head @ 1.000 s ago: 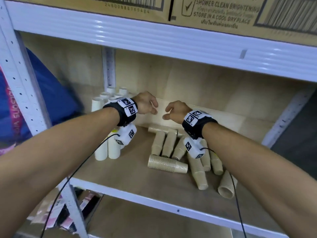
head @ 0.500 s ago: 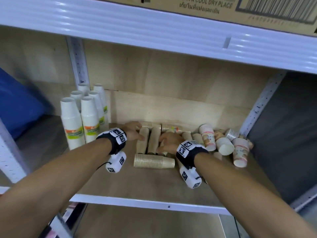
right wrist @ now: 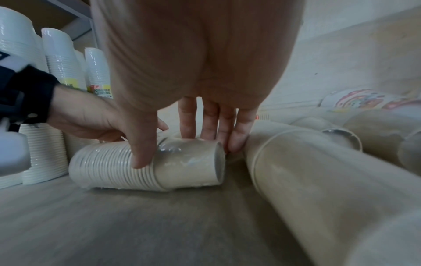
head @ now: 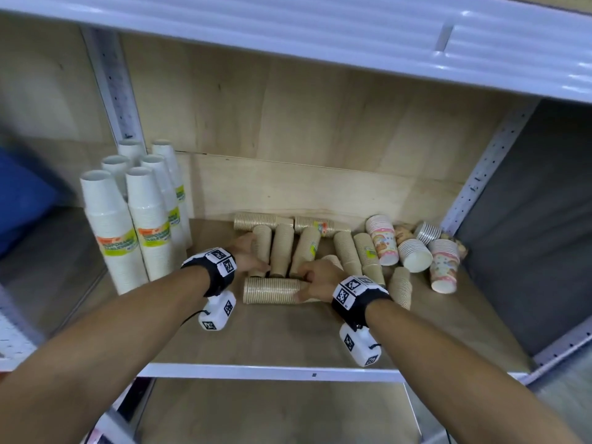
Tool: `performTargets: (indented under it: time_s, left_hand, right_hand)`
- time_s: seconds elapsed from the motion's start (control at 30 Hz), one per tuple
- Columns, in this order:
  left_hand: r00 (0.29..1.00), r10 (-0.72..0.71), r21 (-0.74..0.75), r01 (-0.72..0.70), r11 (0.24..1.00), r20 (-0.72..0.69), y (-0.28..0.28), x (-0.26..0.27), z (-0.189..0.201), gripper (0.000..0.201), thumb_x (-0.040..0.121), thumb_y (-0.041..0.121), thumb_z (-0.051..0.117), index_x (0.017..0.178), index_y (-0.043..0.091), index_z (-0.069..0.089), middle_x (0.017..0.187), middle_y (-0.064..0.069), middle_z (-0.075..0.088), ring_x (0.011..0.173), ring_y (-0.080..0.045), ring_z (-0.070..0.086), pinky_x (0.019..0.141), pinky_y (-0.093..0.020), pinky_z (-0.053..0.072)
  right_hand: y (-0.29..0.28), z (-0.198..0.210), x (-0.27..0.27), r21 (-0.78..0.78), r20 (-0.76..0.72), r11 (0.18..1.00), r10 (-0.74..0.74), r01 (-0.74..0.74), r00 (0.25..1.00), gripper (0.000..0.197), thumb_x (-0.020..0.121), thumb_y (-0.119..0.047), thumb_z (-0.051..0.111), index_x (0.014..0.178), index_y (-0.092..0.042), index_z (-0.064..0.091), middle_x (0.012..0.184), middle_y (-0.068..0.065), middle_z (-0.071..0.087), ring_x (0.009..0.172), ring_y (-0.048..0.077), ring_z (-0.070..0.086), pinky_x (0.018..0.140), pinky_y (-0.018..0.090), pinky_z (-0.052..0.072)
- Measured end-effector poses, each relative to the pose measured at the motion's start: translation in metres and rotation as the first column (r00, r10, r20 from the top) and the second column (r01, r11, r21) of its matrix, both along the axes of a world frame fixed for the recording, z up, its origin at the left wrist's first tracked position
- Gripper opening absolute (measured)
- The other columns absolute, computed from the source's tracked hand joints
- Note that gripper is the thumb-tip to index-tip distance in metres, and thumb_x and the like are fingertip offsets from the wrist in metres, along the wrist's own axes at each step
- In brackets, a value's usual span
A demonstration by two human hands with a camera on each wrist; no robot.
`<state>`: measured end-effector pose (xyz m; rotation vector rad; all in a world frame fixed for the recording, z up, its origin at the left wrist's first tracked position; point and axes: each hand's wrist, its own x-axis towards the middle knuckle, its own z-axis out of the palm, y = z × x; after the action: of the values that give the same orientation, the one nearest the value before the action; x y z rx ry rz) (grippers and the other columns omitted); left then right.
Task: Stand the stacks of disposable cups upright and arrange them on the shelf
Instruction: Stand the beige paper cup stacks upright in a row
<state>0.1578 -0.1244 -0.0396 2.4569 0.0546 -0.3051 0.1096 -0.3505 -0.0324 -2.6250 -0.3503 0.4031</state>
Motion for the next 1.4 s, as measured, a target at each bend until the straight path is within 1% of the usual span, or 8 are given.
performTargets:
  time_s: [0.2, 0.33, 0.43, 0.67, 0.87, 1.0, 1.1, 1.4]
  left_hand:
    - [1.000, -0.011, -0.054, 0.010, 0.998, -0.014, 0.001, -0.003, -0.005, 0.106, 0.067, 0.034, 0.087, 0.152, 0.019, 0.026, 0.147, -0.002, 0.041, 0.131, -0.022, 0.044, 0.102, -0.034, 0.042]
    - [0.998, -0.017, -0.098, 0.010, 0.995, -0.068, 0.003, -0.005, -0.004, 0.102, 0.068, 0.022, 0.087, 0.150, 0.025, 0.027, 0.133, -0.003, 0.050, 0.110, -0.024, 0.058, 0.071, -0.037, 0.060]
    - [0.998, -0.027, -0.021, 0.026, 0.999, -0.065, 0.003, -0.009, 0.004, 0.089, 0.073, 0.016, 0.081, 0.147, 0.023, 0.032, 0.125, -0.004, 0.051, 0.098, -0.020, 0.058, 0.058, -0.029, 0.056]
    - [0.995, 0.014, 0.112, -0.003, 0.994, -0.095, 0.009, -0.015, 0.031, 0.073, 0.079, 0.023, 0.075, 0.142, 0.012, 0.041, 0.127, -0.008, 0.056, 0.108, -0.028, 0.060, 0.087, -0.039, 0.056]
    - [0.999, 0.015, 0.296, 0.000, 0.955, -0.047, 0.020, -0.011, 0.070, 0.053, 0.064, 0.037, 0.074, 0.109, 0.012, 0.060, 0.093, -0.005, 0.067, 0.080, -0.022, 0.066, 0.064, -0.030, 0.054]
    - [0.995, 0.067, 0.294, -0.085, 0.952, 0.072, 0.023, -0.006, 0.087, 0.051, 0.078, 0.025, 0.076, 0.121, 0.004, 0.057, 0.116, -0.011, 0.063, 0.096, -0.025, 0.061, 0.079, -0.034, 0.050]
    - [0.985, 0.091, 0.258, -0.127, 0.958, 0.149, 0.023, -0.004, 0.101, 0.065, 0.082, 0.018, 0.076, 0.137, 0.001, 0.046, 0.135, -0.015, 0.052, 0.120, -0.030, 0.055, 0.096, -0.035, 0.049]
    - [0.957, 0.056, 0.304, -0.145, 0.941, 0.284, 0.035, 0.003, 0.130, 0.041, 0.084, 0.010, 0.071, 0.125, 0.009, 0.062, 0.130, -0.009, 0.056, 0.116, -0.026, 0.058, 0.085, -0.025, 0.048]
  right_hand:
    - [0.003, -0.011, 0.001, -0.013, -0.019, 1.000, 0.009, -0.009, 1.000, 0.069, 0.063, -0.042, 0.084, 0.124, -0.022, 0.060, 0.109, -0.006, 0.062, 0.102, 0.014, 0.059, 0.080, 0.024, 0.046]
    - [0.006, -0.012, -0.001, -0.049, -0.026, 0.999, -0.001, 0.000, 1.000, 0.077, 0.061, -0.042, 0.085, 0.130, -0.021, 0.057, 0.124, -0.002, 0.060, 0.113, 0.018, 0.057, 0.093, 0.029, 0.046]
    - [0.007, -0.010, -0.002, -0.057, -0.019, 0.998, 0.010, -0.011, 1.000, 0.076, 0.064, -0.039, 0.085, 0.131, -0.018, 0.057, 0.126, -0.001, 0.059, 0.115, 0.019, 0.056, 0.093, 0.028, 0.045]
    - [0.011, 0.024, 0.002, -0.151, -0.014, 0.982, 0.108, -0.109, 0.994, 0.063, 0.068, -0.043, 0.082, 0.122, -0.017, 0.062, 0.115, -0.001, 0.063, 0.104, 0.019, 0.061, 0.082, 0.029, 0.049]
    - [0.021, 0.061, 0.012, -0.128, 0.010, 0.983, 0.135, -0.133, 0.991, 0.054, 0.073, -0.038, 0.080, 0.120, -0.019, 0.063, 0.114, -0.002, 0.062, 0.100, 0.017, 0.061, 0.079, 0.026, 0.049]
    - [0.034, 0.076, 0.023, -0.076, 0.043, 0.984, 0.165, -0.161, 0.985, 0.045, 0.071, -0.033, 0.082, 0.112, -0.019, 0.069, 0.099, -0.008, 0.062, 0.088, 0.011, 0.059, 0.060, 0.019, 0.043]
    - [0.044, 0.087, 0.028, -0.004, 0.081, 0.988, 0.156, -0.156, 0.984, 0.042, 0.071, -0.026, 0.083, 0.110, -0.017, 0.069, 0.091, -0.005, 0.062, 0.081, 0.013, 0.062, 0.062, 0.021, 0.050]
    - [0.081, 0.110, 0.052, 0.010, 0.188, 0.987, 0.153, -0.158, 0.970, 0.044, 0.076, -0.024, 0.078, 0.117, -0.015, 0.063, 0.105, -0.001, 0.059, 0.094, 0.017, 0.059, 0.077, 0.026, 0.048]
